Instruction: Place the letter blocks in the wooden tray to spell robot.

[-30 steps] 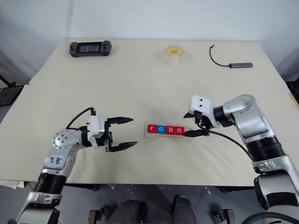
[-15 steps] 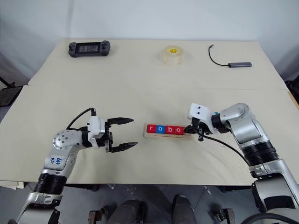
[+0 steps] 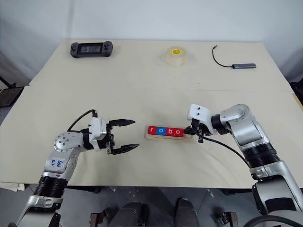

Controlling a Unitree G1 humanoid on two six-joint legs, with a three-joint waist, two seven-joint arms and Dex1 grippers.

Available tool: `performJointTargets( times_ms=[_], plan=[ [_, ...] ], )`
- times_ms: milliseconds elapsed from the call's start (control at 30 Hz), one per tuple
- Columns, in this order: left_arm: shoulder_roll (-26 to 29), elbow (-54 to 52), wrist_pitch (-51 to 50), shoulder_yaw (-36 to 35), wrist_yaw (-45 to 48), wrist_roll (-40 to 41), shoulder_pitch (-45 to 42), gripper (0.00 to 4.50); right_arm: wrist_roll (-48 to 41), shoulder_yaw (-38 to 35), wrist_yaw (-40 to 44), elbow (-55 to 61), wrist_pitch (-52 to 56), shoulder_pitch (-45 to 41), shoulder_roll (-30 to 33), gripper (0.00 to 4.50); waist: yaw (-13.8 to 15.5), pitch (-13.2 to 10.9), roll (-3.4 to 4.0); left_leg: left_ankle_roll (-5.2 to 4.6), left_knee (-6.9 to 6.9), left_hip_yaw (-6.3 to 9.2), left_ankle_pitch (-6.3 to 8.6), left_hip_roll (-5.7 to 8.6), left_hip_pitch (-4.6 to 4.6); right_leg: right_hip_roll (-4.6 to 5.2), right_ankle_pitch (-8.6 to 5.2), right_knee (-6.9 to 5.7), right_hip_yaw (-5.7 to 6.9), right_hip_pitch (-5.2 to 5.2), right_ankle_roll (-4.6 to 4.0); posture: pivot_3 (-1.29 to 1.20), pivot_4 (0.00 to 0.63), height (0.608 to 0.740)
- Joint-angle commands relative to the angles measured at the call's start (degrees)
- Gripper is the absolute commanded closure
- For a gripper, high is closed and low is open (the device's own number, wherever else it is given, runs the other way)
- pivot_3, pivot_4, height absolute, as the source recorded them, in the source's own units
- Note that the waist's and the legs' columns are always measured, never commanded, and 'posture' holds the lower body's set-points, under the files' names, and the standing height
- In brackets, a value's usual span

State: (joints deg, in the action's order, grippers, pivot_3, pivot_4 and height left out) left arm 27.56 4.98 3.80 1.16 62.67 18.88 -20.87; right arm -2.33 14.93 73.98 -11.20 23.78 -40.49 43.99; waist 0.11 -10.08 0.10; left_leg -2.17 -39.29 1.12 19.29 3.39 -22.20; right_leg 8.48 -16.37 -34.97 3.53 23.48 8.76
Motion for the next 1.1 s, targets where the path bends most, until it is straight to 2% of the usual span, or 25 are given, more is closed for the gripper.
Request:
performJointTargets(
  times_ms=[33,167,300,433,533,633,733,867,1000,1100],
  plan=[
    [-0.1,-1.8,0.4,-0.2,-0.1,1.0,0.4,0.0,-4.1,-8.7,-1.9,5.1,0.9,3.6,3.8,4.13,0.3,0.0,0.0,0.0,0.0,0.01,0.0,0.02,0.0,0.01,0.0,0.01,0.01,-0.01,0.0,0.0,0.15,0.74],
    [-0.1,-1.2,0.5,-0.1,0.4,1.1,0.1,0.0,-9.3,-20.9,-6.4,12.5,1.0,13.5,5.5,2.93,0.6,0.0,0.0,0.0,0.01,0.0,0.0,0.0,0.0,0.01,0.0,0.01,0.0,-0.01,0.0,0.0,0.15,0.74],
    [-0.3,0.6,0.7,0.2,1.5,1.1,-1.3,0.0,-11.2,-34.3,-10.9,16.2,-5.1,29.8,4.4,1.54,1.6,0.0,-0.01,0.0,0.0,-0.04,0.0,-0.02,0.03,-0.01,0.0,-0.02,0.03,-0.06,0.0,0.0,0.15,0.74],
    [-0.2,2.4,0.6,-0.4,1.8,1.3,-2.4,0.0,-13.8,-47.7,-18.8,17.9,-16.2,41.8,-3.7,0.15,1.6,0.0,-0.01,-0.03,-0.02,-0.13,-0.01,0.05,0.06,0.01,0.02,-0.01,-0.04,-0.11,0.04,0.0,0.15,0.74],
    [0.3,3.4,0.6,-0.6,2.5,1.4,-2.8,0.0,-15.8,-52.8,-22.5,19.9,-18.7,48.5,-8.3,0.07,1.3,0.0,0.01,-0.02,-0.01,-0.14,-0.01,0.0,0.12,-0.03,0.02,-0.05,-0.05,-0.13,0.04,0.0,0.15,0.74],
    [0.0,5.2,1.1,-0.4,3.3,1.2,-4.5,0.0,-15.7,-53.2,-25.3,21.2,-20.7,53.5,-11.5,0.07,1.0,0.0,0.01,-0.02,0.0,-0.25,-0.01,-0.01,0.23,-0.04,0.02,-0.11,-0.2,-0.14,0.04,0.0,0.15,0.74],
    [-0.5,6.3,1.5,-0.3,3.8,1.0,-5.6,0.0,-17.2,-51.2,-27.2,22.7,-18.2,53.7,-12.0,0.07,0.8,0.0,0.03,-0.01,0.0,-0.3,-0.02,-0.07,0.36,-0.11,0.02,-0.14,-0.3,-0.22,0.04,0.0,0.15,0.74],
    [-0.8,6.5,1.9,-0.1,4.2,0.9,-5.8,0.0,-18.7,-46.9,-30.5,24.4,-7.8,48.5,-8.9,0.07,0.3,0.0,0.03,-0.02,0.13,-0.37,-0.01,-0.1,0.89,-0.11,0.02,-0.08,-0.44,-0.69,0.03,0.0,0.15,0.74],
    [-1.3,6.2,2.1,0.2,4.0,0.7,-5.5,0.0,-18.3,-40.1,-34.4,22.8,6.0,38.3,-4.1,0.07,0.0,0.0,0.03,-0.01,0.15,-0.28,-0.01,-0.12,1.01,-0.09,0.0,0.0,-0.44,-0.8,-0.01,0.0,0.15,0.74],
    [-1.7,5.3,2.2,0.4,3.7,0.6,-4.9,0.0,-17.4,-35.9,-38.8,18.1,13.8,28.7,-3.5,0.07,0.0,0.0,0.03,0.0,0.15,-0.2,-0.01,-0.12,0.97,-0.08,-0.02,0.02,-0.4,-0.78,-0.05,0.0,0.15,0.74]
  ],
)
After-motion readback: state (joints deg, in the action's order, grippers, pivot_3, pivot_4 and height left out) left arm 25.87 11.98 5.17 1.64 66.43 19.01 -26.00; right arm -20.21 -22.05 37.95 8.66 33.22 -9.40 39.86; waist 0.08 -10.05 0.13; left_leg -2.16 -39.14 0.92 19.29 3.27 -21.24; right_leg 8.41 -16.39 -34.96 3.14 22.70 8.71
